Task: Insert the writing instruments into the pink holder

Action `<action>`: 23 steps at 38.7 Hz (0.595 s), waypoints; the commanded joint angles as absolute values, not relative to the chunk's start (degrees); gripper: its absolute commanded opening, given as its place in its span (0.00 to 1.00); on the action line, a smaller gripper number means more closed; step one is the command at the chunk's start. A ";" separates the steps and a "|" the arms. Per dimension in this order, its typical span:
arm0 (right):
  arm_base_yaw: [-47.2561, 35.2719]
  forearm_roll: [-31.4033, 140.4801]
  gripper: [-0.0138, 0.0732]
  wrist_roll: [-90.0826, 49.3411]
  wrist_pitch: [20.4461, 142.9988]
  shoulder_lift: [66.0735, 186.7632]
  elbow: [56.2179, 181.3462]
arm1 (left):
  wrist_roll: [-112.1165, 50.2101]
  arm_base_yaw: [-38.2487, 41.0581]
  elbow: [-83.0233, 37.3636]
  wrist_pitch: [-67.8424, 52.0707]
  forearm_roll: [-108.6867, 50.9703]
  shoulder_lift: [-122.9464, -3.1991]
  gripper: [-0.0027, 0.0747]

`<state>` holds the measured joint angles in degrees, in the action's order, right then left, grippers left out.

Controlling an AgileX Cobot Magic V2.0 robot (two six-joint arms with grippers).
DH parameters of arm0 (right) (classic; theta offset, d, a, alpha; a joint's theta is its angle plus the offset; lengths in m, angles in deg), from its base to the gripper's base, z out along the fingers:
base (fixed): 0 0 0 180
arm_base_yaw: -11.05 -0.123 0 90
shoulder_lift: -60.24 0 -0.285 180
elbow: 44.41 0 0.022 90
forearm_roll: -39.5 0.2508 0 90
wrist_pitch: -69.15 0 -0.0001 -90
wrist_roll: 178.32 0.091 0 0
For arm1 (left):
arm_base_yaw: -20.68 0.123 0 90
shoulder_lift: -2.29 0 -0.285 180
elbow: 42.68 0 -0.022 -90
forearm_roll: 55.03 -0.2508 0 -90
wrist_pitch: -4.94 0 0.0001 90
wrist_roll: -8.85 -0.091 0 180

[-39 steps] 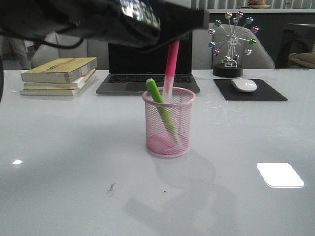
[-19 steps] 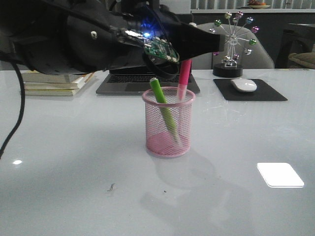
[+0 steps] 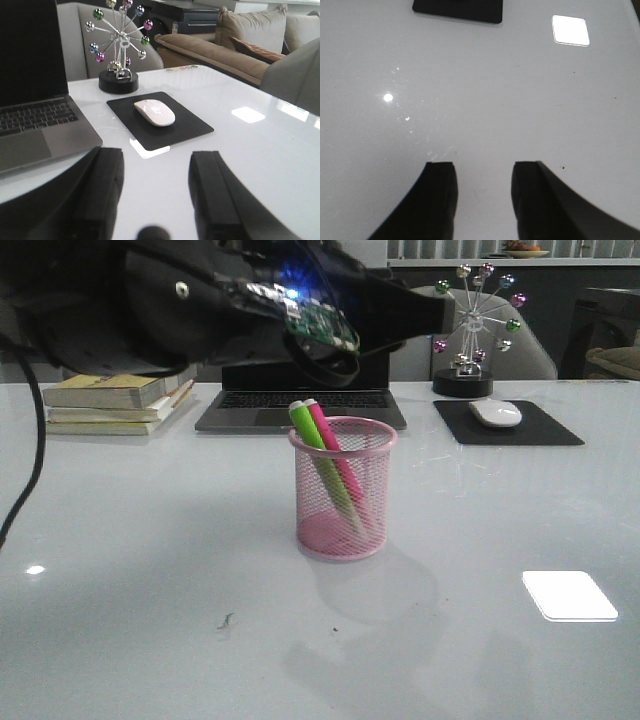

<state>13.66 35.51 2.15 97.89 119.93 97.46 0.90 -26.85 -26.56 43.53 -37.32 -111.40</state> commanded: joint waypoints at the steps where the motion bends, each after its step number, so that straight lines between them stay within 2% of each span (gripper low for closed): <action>1: 13.94 34.70 0.61 1.68 94.32 119.12 99.02 | -2.61 -24.99 -28.14 45.05 -37.66 -105.13 0.53; 6: 13.94 34.70 0.61 1.68 94.37 119.12 99.02 | -4.09 -20.75 -27.49 37.67 -37.57 -99.86 0.53; 11: 13.94 34.70 0.61 1.68 94.37 119.12 99.02 | -4.09 -15.32 -24.31 36.15 -37.68 -93.10 0.50; 23: 13.94 34.70 0.61 1.68 94.49 119.12 99.02 | -4.09 -2.03 -11.10 29.68 -39.05 -72.69 0.48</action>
<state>13.66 35.51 2.15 97.89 119.93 97.46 -4.06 -4.37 -12.54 28.40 -37.57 -79.19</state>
